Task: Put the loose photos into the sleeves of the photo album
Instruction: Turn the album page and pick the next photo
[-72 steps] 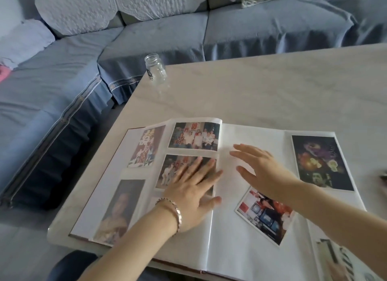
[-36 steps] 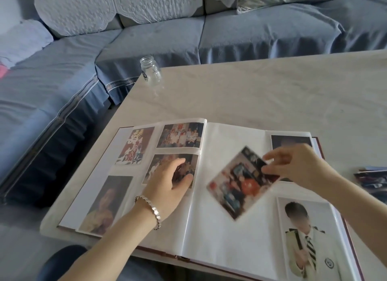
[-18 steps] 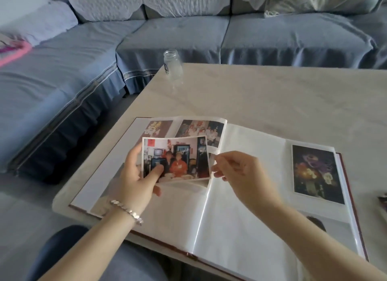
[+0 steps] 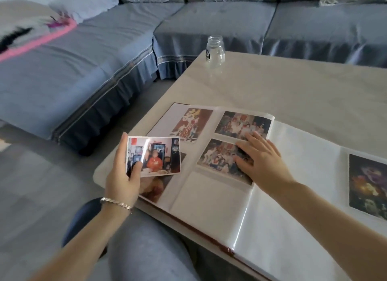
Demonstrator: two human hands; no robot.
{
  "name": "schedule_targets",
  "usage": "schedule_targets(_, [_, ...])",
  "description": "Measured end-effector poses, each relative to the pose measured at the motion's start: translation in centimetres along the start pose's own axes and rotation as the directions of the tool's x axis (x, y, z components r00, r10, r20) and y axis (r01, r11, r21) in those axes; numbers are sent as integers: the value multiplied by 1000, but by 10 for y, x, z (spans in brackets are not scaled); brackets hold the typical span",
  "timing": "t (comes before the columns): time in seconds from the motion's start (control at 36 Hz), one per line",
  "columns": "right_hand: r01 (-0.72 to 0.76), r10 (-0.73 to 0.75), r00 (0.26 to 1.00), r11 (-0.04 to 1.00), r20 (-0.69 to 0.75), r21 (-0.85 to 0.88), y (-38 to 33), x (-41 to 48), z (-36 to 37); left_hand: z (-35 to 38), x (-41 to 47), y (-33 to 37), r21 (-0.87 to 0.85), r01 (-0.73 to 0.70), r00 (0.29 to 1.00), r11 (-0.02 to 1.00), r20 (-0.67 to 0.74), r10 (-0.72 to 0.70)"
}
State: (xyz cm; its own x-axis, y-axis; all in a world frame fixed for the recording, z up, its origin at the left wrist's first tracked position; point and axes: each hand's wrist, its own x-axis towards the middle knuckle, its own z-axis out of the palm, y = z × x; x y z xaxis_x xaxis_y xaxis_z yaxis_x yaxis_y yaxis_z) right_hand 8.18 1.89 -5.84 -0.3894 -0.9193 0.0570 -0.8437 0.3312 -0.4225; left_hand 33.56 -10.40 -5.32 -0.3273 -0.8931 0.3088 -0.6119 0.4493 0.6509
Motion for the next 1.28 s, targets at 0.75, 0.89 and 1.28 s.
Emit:
schedule_targets(0.75, [24,-21,997,999,-75,36,4,3,9,-17,18,-26,-300,482,808,823,515,-286])
schedule_targets(0.89, [17,-16,998,1000,-55,24,4,3,7,-5,15,-14,-289,477,785,830,564,-256])
schedule_targets(1.28, [11,-10,999,999,-51,32,6,4,8,6,9,5,-12,298,893,954,356,-275])
